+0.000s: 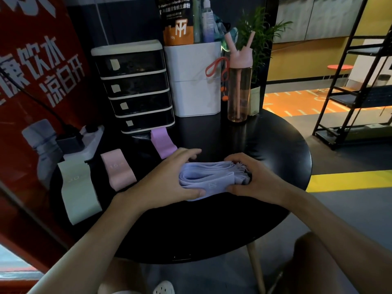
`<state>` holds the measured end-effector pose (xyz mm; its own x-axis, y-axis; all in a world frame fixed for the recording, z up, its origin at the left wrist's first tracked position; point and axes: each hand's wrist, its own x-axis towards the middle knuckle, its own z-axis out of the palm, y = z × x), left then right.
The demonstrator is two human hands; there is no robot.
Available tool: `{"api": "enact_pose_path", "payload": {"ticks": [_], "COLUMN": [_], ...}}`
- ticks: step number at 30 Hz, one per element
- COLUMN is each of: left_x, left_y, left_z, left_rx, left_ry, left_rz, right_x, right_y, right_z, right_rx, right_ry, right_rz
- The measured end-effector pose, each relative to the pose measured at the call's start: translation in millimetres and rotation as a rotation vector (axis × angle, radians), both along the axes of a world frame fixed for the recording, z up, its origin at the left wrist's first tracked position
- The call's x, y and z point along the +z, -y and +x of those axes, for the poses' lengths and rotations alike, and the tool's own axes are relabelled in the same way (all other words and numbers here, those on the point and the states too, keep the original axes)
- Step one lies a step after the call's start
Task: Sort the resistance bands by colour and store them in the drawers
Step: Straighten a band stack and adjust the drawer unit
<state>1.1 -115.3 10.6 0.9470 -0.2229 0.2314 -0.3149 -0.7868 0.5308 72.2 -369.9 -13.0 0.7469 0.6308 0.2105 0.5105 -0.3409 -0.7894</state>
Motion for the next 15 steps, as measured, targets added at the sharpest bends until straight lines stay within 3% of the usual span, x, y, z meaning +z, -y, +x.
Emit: {"api": "enact_pose_path", "payload": {"ticks": [8, 15], "left_x": [-38.9, -38.8], "left_y": [10.5, 3.2], "left_z": [-7.2, -11.5], "left_rx": [0.089, 0.053], "left_ry": [0.011, 0.066], "left_rz": [-0.428, -0.449], "right_x": [-3.9, -10.3], "right_y": [-5.0, -3.4], "right_z": [-5.0, -5.2], "right_rx": [-0.083, -0.067], "right_ry": [-0.009, 0.035], "right_rz": [0.089, 0.073]}}
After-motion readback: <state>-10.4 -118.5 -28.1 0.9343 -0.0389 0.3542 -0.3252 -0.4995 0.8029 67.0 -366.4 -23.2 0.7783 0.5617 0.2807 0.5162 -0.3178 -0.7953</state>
